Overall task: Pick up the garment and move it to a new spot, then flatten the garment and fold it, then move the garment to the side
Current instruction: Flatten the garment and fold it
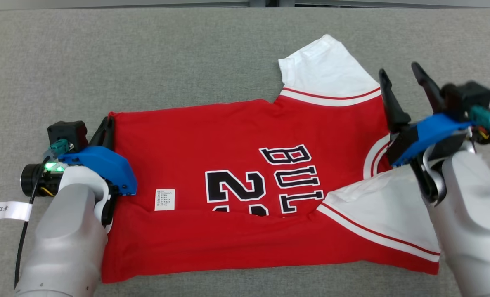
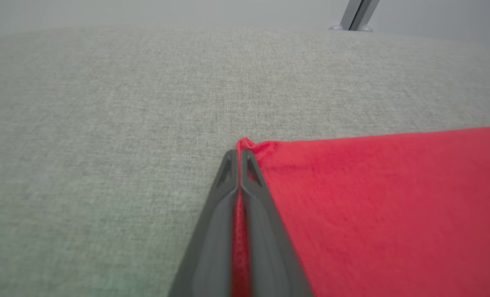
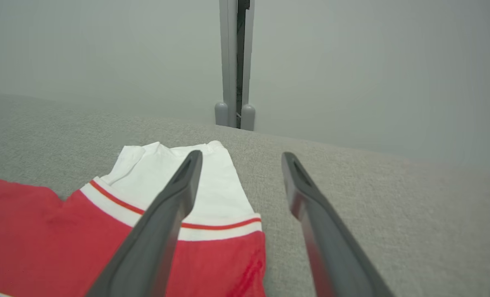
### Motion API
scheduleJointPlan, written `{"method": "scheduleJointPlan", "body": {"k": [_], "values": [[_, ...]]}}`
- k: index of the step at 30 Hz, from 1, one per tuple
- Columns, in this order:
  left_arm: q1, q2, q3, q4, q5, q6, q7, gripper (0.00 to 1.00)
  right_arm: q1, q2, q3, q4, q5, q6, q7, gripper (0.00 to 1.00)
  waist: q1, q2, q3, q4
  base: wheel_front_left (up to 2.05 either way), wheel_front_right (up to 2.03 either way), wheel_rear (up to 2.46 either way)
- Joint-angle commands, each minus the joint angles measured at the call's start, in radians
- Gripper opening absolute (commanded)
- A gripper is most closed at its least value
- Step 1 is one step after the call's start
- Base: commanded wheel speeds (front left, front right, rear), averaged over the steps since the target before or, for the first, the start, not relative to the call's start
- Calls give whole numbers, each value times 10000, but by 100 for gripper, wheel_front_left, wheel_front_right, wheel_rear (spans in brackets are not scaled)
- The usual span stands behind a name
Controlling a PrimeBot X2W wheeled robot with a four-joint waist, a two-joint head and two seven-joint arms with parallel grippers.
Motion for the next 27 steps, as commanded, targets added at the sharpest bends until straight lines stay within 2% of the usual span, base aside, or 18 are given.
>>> {"method": "scheduleJointPlan", "body": {"k": [1,4,8,14,18,27], "values": [[-117,61,-70,150,-13,22,-32,0,-447,-157,108,185,-57,0,332,100,-1,0,111,141,0,0,0],[-421,66,-104,-131,69,69,-244,0,-1227,-385,270,585,-16,0,1031,100,-1,0,280,396,0,0,0],[-544,-226,-216,-960,220,126,-349,0,-2179,-793,385,1331,-70,0,1845,100,-1,0,529,900,0,0,0],[44,-587,-276,-2739,458,116,-344,0,-3399,-1274,916,2407,-65,0,2976,100,-1,0,876,1694,0,0,0],[266,-792,-405,-3432,520,82,-346,0,-4084,-1523,771,3103,-1,0,3553,100,-1,0,1147,2174,0,0,0],[586,-1079,-763,-4029,253,-1,-348,0,-4712,-1302,-11,4540,-515,0,4210,100,-1,0,1513,2708,0,0,0]]}}
